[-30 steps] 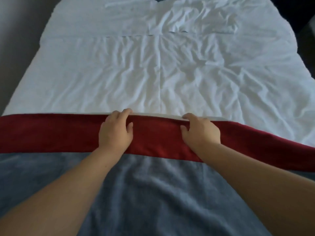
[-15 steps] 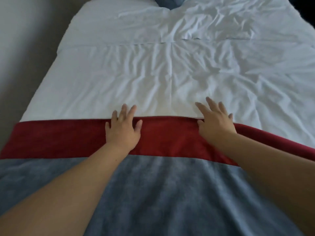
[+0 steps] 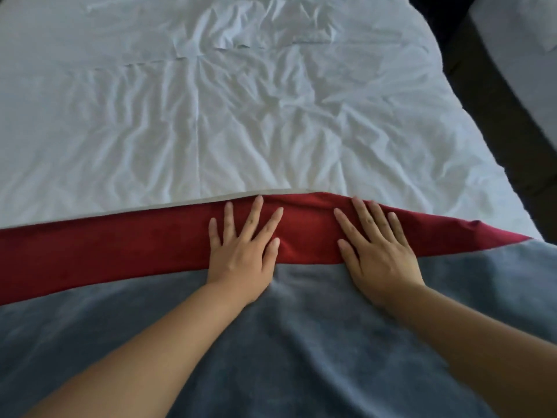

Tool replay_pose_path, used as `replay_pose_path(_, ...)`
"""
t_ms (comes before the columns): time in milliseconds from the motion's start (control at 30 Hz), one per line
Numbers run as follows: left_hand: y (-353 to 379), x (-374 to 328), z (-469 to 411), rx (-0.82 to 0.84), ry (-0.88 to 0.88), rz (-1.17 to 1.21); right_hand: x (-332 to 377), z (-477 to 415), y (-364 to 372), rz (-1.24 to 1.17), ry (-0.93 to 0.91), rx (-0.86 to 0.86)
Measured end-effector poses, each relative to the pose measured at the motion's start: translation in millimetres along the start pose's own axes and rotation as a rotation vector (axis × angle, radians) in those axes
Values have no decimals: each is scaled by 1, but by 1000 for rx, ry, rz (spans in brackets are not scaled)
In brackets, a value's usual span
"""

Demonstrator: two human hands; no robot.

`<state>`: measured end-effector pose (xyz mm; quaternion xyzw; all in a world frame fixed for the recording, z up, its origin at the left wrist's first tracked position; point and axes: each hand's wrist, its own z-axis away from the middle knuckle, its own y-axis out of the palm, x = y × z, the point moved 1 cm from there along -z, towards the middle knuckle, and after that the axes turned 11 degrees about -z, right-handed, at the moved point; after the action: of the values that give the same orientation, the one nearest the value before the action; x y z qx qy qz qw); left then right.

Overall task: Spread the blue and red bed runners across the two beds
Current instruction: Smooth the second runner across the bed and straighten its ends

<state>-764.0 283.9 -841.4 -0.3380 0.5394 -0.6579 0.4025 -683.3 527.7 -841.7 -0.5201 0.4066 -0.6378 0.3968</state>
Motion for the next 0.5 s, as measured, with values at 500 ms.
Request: replay_pose_path(500,-42,-158,-28,-115,203,312,-67,75,-76,-177,96,179)
